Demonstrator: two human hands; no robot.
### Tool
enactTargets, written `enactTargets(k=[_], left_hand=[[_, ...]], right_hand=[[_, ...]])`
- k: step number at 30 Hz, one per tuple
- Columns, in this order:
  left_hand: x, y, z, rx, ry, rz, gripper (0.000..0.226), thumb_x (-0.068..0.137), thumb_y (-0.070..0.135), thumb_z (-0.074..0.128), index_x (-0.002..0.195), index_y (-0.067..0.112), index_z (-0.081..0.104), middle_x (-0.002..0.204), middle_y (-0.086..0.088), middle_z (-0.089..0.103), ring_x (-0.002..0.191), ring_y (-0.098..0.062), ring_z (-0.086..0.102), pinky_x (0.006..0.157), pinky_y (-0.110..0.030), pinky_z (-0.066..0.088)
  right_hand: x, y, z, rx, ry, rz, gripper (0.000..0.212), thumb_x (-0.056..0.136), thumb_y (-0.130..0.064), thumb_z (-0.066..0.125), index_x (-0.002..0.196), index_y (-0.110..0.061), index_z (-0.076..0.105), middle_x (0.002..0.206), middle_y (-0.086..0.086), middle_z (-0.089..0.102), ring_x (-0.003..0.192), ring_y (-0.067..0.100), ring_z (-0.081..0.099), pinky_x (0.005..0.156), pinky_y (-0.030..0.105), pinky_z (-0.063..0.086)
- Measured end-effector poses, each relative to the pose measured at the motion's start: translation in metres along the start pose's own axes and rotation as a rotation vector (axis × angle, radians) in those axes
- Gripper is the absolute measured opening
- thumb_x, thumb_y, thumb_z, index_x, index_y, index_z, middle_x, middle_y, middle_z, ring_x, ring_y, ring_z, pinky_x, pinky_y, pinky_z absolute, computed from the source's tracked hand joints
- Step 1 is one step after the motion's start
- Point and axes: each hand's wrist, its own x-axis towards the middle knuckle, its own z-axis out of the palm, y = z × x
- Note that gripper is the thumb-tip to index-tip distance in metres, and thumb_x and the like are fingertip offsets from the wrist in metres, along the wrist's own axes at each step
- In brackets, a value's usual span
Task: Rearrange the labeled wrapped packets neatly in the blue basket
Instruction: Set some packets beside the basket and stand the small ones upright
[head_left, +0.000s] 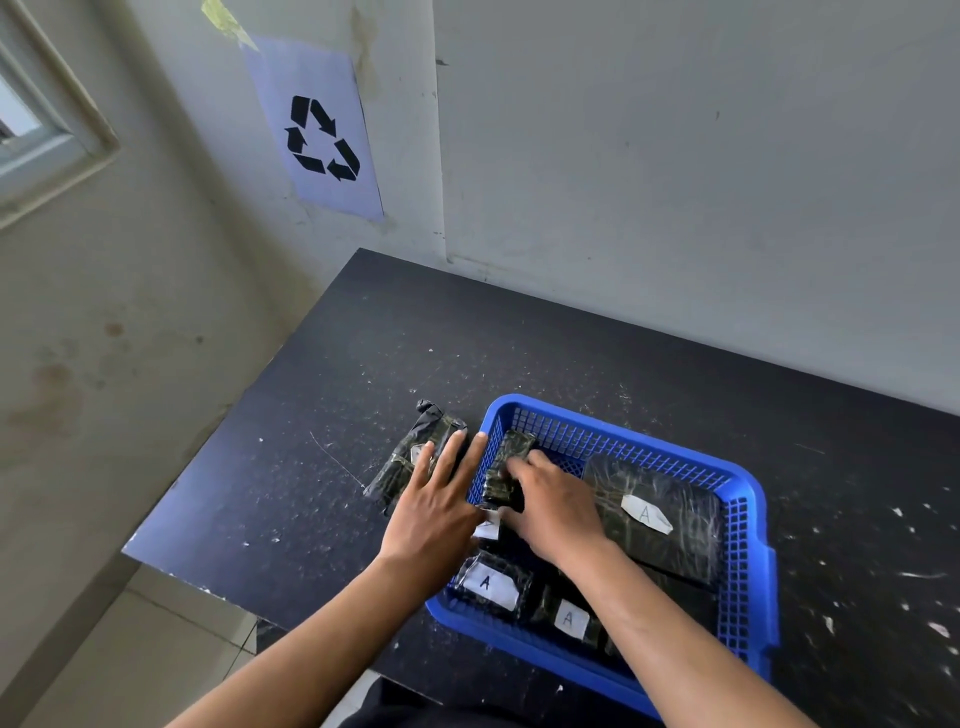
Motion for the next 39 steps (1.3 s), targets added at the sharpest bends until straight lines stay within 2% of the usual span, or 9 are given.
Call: enactTargets(k=[6, 10, 14, 16, 19, 23, 26, 30, 39], left_hand=[[-0.001, 0.002, -0.004, 0.007, -0.001, 0.002, 0.029, 0.089, 0.036, 0.065, 0.117, 0.041, 0.065, 0.159, -0.014, -0.028, 0.144, -0.036, -0.028, 0.11, -0.051, -0.027], [0.0, 0.001, -0.005, 0.047, 0.022, -0.001, 0.011, 0.088, 0.04, 0.064, 0.093, 0.032, 0.071, 0.16, -0.014, -0.025, 0.144, -0.036, -0.03, 0.112, -0.055, -0.024], [-0.004, 0.001, -0.008, 0.044, 0.051, -0.045, 0.02, 0.081, 0.046, 0.071, 0.091, 0.028, 0.068, 0.163, -0.018, 0.008, 0.149, -0.039, -0.005, 0.117, -0.062, -0.002], [0.0, 0.004, -0.011, 0.067, 0.078, -0.02, 0.024, 0.08, 0.046, 0.072, 0.092, 0.026, 0.069, 0.16, -0.018, 0.023, 0.148, -0.039, 0.007, 0.118, -0.06, -0.004], [0.015, 0.013, -0.015, 0.107, 0.055, 0.052, 0.025, 0.087, 0.044, 0.065, 0.095, 0.022, 0.073, 0.152, -0.012, 0.036, 0.142, -0.037, 0.017, 0.119, -0.057, -0.004], [0.027, 0.02, -0.011, 0.195, -0.09, 0.094, 0.027, 0.096, 0.036, 0.053, 0.087, 0.018, 0.07, 0.11, -0.002, 0.066, 0.128, -0.033, 0.036, 0.113, -0.06, -0.013], [0.03, 0.015, -0.013, 0.181, -0.109, 0.133, 0.032, 0.096, 0.04, 0.051, 0.077, 0.018, 0.065, 0.082, 0.004, 0.065, 0.119, -0.028, 0.046, 0.114, -0.059, -0.014], [0.031, 0.005, -0.014, 0.247, -0.13, 0.214, 0.037, 0.093, 0.056, 0.05, 0.096, 0.026, 0.07, 0.089, 0.005, 0.069, 0.12, -0.026, 0.045, 0.113, -0.065, -0.013], [0.028, 0.005, -0.009, 0.194, -0.088, 0.198, 0.04, 0.094, 0.057, 0.049, 0.104, 0.024, 0.069, 0.1, 0.006, 0.069, 0.123, -0.026, 0.046, 0.114, -0.065, -0.01]], right_hand=[[-0.001, 0.008, 0.007, 0.082, 0.044, 0.003, 0.033, 0.089, -0.042, 0.071, 0.116, -0.025, 0.06, 0.104, -0.006, 0.064, 0.095, 0.021, 0.068, 0.073, 0.035, 0.053], [0.0, 0.012, 0.0, 0.144, 0.047, 0.008, 0.035, 0.09, -0.044, 0.068, 0.12, -0.026, 0.062, 0.104, -0.009, 0.066, 0.091, 0.016, 0.066, 0.067, 0.029, 0.049], [-0.004, 0.026, -0.023, 0.326, 0.06, 0.148, 0.025, 0.082, -0.046, 0.071, 0.103, -0.033, 0.067, 0.079, -0.013, 0.064, 0.057, 0.002, 0.055, 0.049, 0.022, 0.038], [-0.007, 0.035, -0.033, 0.462, 0.103, 0.212, 0.015, 0.077, -0.04, 0.076, 0.086, -0.03, 0.069, 0.068, -0.01, 0.065, 0.053, 0.002, 0.055, 0.052, 0.023, 0.043], [-0.013, 0.046, -0.046, 0.662, 0.14, 0.285, 0.01, 0.078, -0.03, 0.079, 0.078, -0.023, 0.072, 0.062, -0.008, 0.061, 0.054, 0.002, 0.052, 0.056, 0.019, 0.044], [-0.024, 0.054, -0.053, 0.855, 0.102, 0.37, 0.006, 0.083, -0.024, 0.078, 0.084, -0.021, 0.074, 0.07, -0.002, 0.066, 0.055, 0.008, 0.059, 0.053, 0.025, 0.05], [-0.033, 0.059, -0.049, 0.925, 0.108, 0.416, 0.005, 0.084, -0.02, 0.078, 0.086, -0.02, 0.073, 0.072, 0.002, 0.068, 0.049, 0.004, 0.059, 0.045, 0.019, 0.049], [-0.04, 0.062, -0.046, 0.985, 0.106, 0.464, 0.006, 0.084, -0.02, 0.078, 0.089, -0.018, 0.074, 0.076, 0.005, 0.071, 0.053, 0.008, 0.061, 0.046, 0.025, 0.052], [-0.044, 0.062, -0.047, 1.066, 0.093, 0.512, 0.012, 0.085, -0.022, 0.077, 0.094, -0.014, 0.076, 0.083, 0.008, 0.076, 0.056, 0.01, 0.065, 0.047, 0.025, 0.053]])
